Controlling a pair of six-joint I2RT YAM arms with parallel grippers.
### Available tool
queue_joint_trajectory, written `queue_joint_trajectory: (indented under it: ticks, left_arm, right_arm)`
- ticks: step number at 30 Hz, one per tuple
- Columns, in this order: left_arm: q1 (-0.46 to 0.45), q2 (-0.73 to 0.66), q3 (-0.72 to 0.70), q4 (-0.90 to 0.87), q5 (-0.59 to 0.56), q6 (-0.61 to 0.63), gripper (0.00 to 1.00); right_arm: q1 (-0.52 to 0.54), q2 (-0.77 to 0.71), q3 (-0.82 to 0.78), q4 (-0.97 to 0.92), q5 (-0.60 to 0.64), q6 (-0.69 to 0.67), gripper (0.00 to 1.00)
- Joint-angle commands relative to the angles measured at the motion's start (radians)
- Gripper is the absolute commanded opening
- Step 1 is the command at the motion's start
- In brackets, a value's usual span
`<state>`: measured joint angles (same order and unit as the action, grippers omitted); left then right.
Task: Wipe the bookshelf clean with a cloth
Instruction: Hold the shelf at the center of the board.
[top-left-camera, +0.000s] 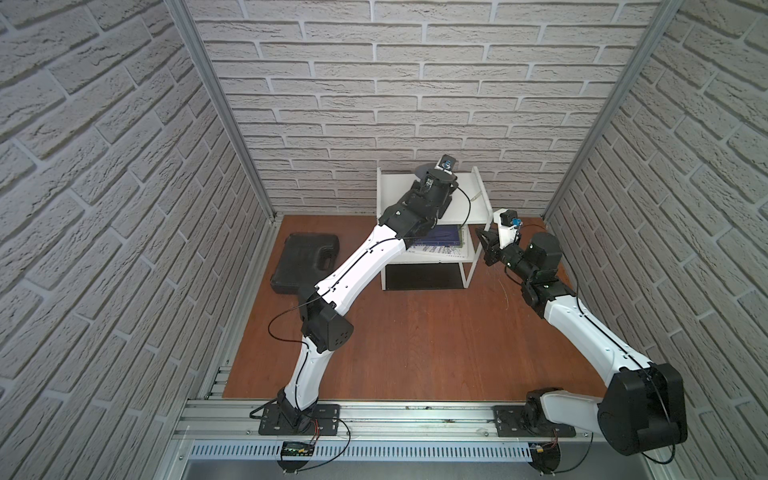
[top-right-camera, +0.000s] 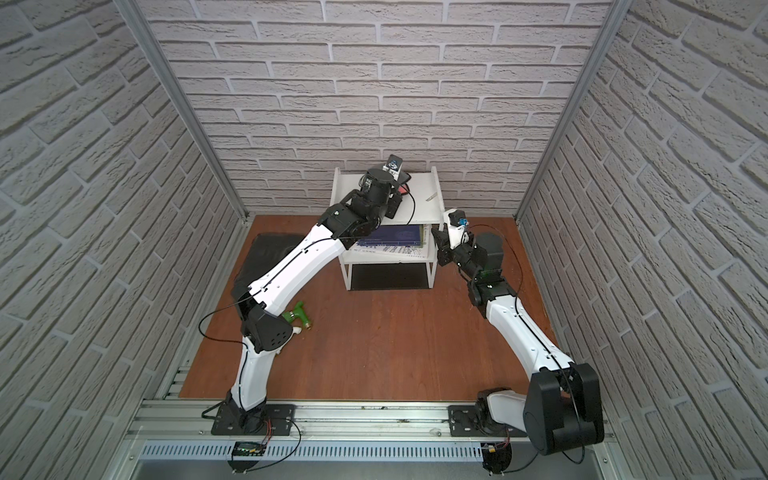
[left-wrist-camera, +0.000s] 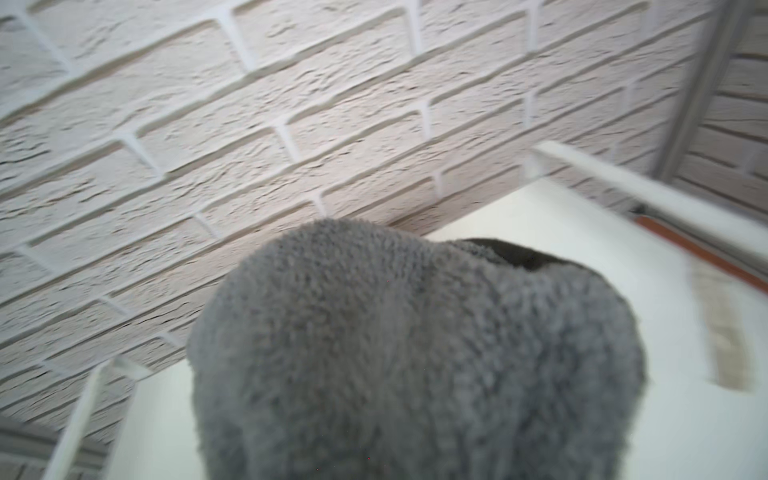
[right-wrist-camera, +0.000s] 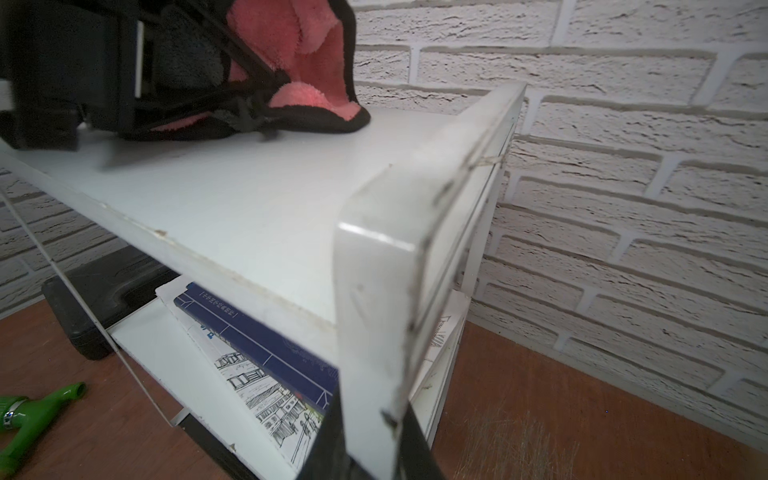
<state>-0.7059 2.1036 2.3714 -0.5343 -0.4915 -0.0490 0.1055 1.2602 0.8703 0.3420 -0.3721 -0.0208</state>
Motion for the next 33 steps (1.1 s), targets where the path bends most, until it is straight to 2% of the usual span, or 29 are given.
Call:
queue_joint_trajectory:
  ticks: [1, 6, 8, 10, 14, 17, 21, 26, 29, 33]
  left_arm:
    - [0.017, -0.086, -0.057, -0.060, 0.096, -0.021, 0.00]
    - [0.080, -0.408, -0.417, 0.075, 0.093, -0.040, 0.00]
    - [0.142, -0.544, -0.555, 0.086, 0.094, -0.108, 0.00]
    - [0.191, -0.646, -0.654, 0.067, 0.189, -0.177, 0.00]
    - [0.208, -0.800, -0.850, 0.139, 0.319, -0.233, 0.00]
    - [0.222, -0.833, -0.920, 0.157, 0.354, -0.269, 0.00]
    - [0.229, -0.849, -1.044, 0.186, 0.322, -0.322, 0.00]
    - [0.235, -1.012, -1.246, 0.200, 0.148, -0.427, 0.00]
    - [0.280, -1.096, -1.283, 0.228, 0.234, -0.449, 0.00]
    - [0.404, -1.061, -1.164, 0.255, 0.488, -0.408, 0.00]
  right_arm:
    - [0.026, -0.007, -0.028, -0.049, -0.100, 0.062, 0.04]
    - [0.027, -0.041, -0.027, -0.086, -0.106, 0.098, 0.04]
    - [0.028, -0.055, -0.027, -0.104, -0.090, 0.126, 0.04]
    - [0.031, -0.063, -0.033, -0.109, -0.081, 0.141, 0.04]
    - [0.031, -0.068, -0.037, -0.113, -0.035, 0.142, 0.06]
    - [0.031, -0.062, -0.031, -0.129, 0.008, 0.136, 0.06]
    - [0.031, -0.056, -0.034, -0.132, 0.000, 0.131, 0.06]
    - [0.031, -0.054, -0.036, -0.152, 0.005, 0.112, 0.06]
    - [0.031, -0.050, -0.027, -0.171, 0.005, 0.092, 0.07]
    - [0.030, -0.035, -0.015, -0.174, 0.002, 0.088, 0.07]
